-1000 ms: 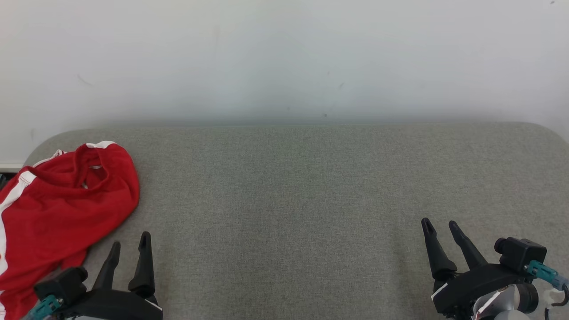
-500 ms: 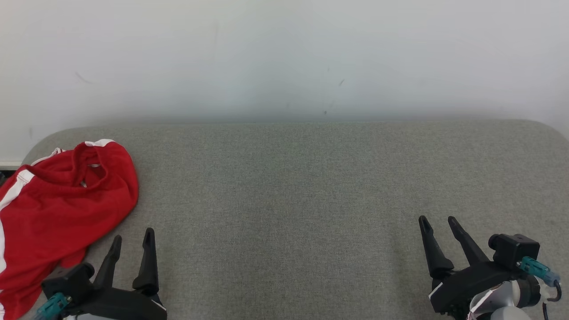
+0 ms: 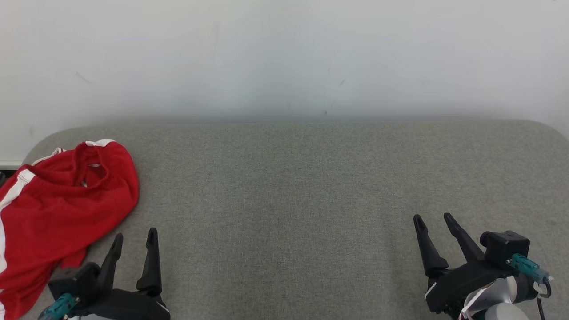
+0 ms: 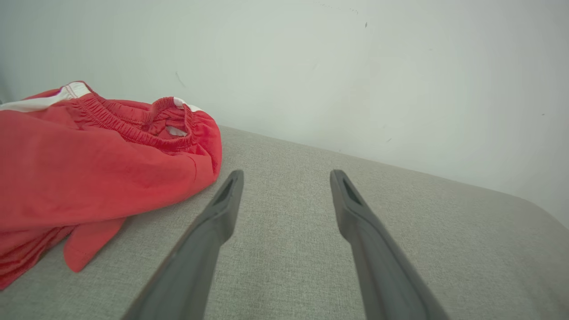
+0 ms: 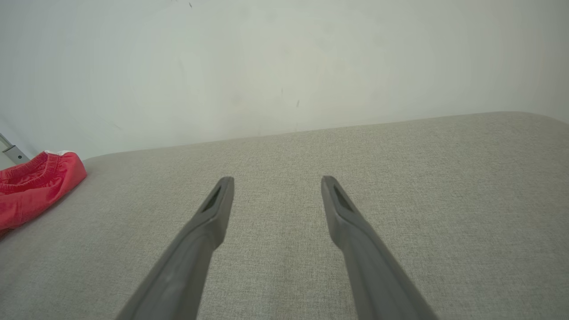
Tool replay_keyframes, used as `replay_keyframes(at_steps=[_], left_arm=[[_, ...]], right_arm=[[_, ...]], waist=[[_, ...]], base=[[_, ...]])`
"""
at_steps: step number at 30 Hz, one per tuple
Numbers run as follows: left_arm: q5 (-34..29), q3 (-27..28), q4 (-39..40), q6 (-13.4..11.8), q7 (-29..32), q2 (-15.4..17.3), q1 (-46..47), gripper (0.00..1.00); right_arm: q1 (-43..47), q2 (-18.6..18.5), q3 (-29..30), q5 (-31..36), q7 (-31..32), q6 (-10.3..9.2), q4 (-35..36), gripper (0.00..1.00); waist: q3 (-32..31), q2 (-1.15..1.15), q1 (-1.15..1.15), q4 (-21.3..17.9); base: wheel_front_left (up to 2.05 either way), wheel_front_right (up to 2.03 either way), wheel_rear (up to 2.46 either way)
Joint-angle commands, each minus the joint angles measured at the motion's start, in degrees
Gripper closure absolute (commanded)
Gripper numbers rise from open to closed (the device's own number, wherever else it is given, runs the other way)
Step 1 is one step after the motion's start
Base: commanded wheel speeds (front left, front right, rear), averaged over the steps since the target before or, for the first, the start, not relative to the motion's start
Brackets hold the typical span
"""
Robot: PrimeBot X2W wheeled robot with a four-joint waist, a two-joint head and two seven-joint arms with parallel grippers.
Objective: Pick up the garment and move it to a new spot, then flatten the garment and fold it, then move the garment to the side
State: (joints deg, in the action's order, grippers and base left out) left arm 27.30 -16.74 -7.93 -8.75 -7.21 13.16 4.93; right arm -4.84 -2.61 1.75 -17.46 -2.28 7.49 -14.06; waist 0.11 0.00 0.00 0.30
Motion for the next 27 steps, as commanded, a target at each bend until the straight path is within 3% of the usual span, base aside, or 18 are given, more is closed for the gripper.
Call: replay_keyframes(at_steps=[1,27], left_arm=[[-0.9,-0.2,0.3,-0.3,-0.4,0.6,0.3,0.0],[0.6,-0.7,-0.5,-1.2,1.0,0.8,-0.1,0.0]], right_arm=[[-0.6,-0.4,-0.1,1.2,-0.4,0.0,0.0,0.0],[-0.9,-0.5,-0.9,1.1,-1.0,-0.01,-1.5,0.0]], waist=[[0.0,0.0,0.0,0.0],[-0.4,0.0,0.0,0.6]], base=[[0.0,0.0,0.0],[0.0,0.0,0.0]])
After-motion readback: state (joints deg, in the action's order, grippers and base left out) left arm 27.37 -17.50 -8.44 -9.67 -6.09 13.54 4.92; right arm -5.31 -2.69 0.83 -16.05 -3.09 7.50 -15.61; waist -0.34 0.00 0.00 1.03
